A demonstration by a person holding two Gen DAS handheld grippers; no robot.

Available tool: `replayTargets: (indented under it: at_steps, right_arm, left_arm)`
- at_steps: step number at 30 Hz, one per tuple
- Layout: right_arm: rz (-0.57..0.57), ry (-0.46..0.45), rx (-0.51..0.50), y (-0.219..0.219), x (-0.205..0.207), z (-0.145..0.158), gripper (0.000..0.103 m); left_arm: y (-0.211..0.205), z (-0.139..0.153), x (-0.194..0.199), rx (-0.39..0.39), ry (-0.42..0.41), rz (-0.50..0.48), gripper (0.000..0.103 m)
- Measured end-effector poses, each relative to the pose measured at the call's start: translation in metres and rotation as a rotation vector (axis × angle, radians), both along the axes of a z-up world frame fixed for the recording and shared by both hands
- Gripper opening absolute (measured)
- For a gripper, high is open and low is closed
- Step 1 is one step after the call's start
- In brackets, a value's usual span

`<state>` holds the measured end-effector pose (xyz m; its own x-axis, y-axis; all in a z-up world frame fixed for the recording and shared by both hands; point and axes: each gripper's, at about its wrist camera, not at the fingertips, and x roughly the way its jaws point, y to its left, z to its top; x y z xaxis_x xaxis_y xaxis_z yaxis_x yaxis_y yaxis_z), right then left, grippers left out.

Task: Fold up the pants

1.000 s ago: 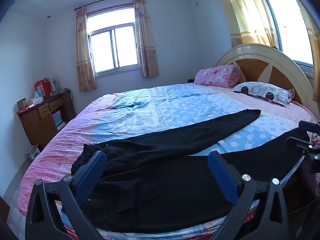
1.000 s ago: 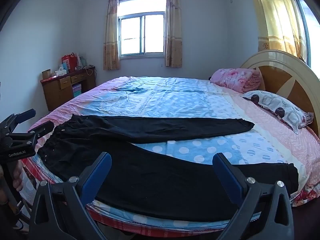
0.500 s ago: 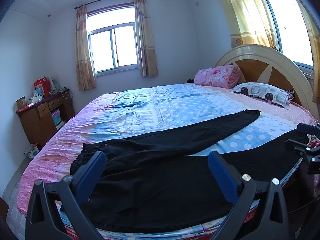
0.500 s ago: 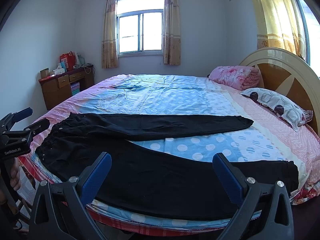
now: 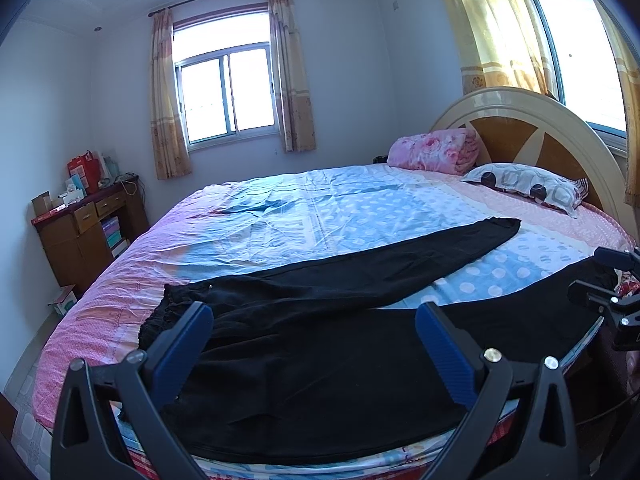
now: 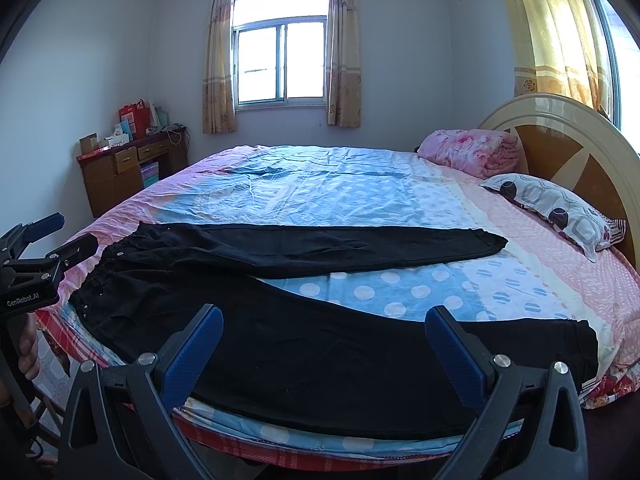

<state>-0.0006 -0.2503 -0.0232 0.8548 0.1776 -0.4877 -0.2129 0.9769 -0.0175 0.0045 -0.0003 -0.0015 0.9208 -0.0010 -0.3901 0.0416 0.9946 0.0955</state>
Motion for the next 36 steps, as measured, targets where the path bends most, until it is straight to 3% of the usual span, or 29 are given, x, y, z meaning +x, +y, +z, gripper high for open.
replayTargets:
  at_steps: [36]
  right_arm:
    - [0.006,0.01,-0.009,0.0003,0.001,-0.0041,0.102]
  left_arm:
    - [0.0011,-0.0051,0.0,-0.001,0.005,0.001,0.103]
